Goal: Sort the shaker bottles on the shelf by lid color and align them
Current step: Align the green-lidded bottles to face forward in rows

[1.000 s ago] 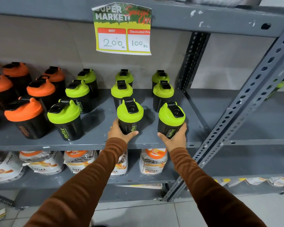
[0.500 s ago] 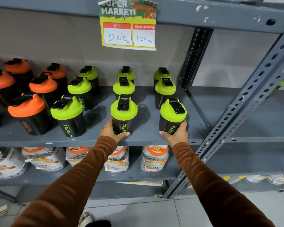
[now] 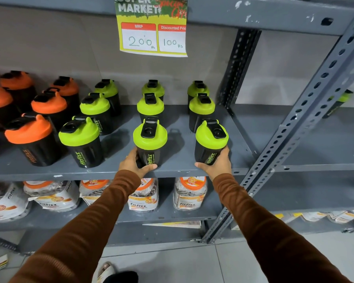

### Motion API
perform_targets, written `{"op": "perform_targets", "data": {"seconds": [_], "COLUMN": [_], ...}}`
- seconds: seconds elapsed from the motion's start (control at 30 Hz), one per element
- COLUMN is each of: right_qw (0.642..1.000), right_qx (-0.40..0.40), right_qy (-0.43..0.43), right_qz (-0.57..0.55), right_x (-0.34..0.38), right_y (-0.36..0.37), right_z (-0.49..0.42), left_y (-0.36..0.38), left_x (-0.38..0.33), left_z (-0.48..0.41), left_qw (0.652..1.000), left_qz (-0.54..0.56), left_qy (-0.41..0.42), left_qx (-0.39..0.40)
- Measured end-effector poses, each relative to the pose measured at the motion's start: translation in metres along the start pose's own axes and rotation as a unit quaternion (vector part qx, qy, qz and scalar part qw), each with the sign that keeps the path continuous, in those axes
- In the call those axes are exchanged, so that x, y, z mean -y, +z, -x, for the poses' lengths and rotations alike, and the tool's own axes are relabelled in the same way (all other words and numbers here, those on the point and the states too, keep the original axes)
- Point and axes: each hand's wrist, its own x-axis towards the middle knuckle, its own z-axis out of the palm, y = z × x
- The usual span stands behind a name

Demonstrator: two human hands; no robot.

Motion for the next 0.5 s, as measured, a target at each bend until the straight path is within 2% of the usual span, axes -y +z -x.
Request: {"op": "perform_targets", "data": {"seconds": [0.5], "right_qw": [1.0], "right_qx": [0.0], "right_qy": [0.018], "right_qz": [0.008], "right_x": [-0.0024], "right_y": [-0.0042], "right_z": [0.0022], "left_y": [-0.0016], "left_x": [-0.0028], "left_z": [0.0028], "left_qw": [1.0], "left_qz": [-0.014], "left_qy": [-0.004], "left_qx": [0.004]}}
